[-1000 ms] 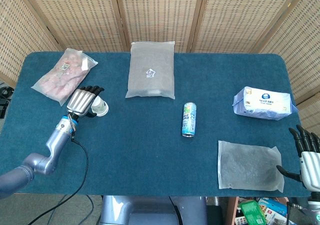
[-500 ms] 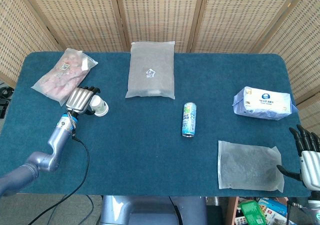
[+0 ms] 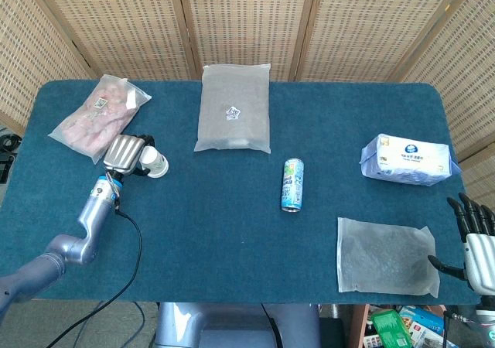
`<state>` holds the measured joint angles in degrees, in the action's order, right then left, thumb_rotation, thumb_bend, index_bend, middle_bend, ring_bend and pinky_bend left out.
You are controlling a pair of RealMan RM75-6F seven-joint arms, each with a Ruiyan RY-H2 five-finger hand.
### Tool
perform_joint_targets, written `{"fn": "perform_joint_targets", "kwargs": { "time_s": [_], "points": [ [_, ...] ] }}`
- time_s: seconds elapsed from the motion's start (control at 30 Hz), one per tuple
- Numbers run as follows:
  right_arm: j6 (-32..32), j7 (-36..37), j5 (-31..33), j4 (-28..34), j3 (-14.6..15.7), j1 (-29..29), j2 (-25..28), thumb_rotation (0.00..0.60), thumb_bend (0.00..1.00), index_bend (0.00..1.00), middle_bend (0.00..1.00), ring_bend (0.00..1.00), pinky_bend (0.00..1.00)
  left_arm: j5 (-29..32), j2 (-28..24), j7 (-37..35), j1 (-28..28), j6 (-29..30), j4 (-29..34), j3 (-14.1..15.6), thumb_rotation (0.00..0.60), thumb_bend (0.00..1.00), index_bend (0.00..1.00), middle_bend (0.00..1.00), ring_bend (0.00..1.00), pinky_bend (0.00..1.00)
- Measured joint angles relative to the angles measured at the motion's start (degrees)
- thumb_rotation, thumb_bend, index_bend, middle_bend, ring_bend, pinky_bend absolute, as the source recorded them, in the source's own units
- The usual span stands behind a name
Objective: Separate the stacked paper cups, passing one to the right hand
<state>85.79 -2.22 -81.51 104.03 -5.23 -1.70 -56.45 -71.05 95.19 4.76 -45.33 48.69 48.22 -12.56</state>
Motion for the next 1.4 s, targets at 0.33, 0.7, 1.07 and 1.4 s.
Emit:
{"fn": "perform_joint_targets", "kwargs": {
  "time_s": [0.33,0.7,1.07,1.4],
  "points": [
    [-0.5,-0.5,0.1,0.1,0.0,-0.3,0.0,0.600,0.00,0.00,0.00,0.00,0.00,0.2,-2.5,-8.3,1.3,1.8,4.5,-1.6,0.600,0.20,0.48,0.50,0.49,0.54],
    [-4.9,-1.4,-3.8,-4.5,-0.4,-4.8,0.3,0.600,0.00,0.00,0.00,0.00,0.00,1.1,-11.2,-36.5,4.6,0.6,21.8,-6.4,0.600,0.23,0.48,0.50,0.49,0.54],
    [-6.5,11.8,-14.5,-15.3,-2.1,-13.4,-0.7,0.600,0.00,0.13,0.00,0.00,0.00,2.4,-14.7,-64.4,5.3,-10.3,30.8,-10.1,0.600,0.28,0.48,0.51,0.49,0.54],
    [-6.4,19.9,-21.4,-25.4,-3.4,-22.4,-3.6,0.600,0.04,0.23,0.02,0.00,0.00,-5.1,-10.7,-82.6,1.8,-17.8,28.1,-11.8,0.600,0.30,0.48,0.51,0.49,0.54]
  ]
}}
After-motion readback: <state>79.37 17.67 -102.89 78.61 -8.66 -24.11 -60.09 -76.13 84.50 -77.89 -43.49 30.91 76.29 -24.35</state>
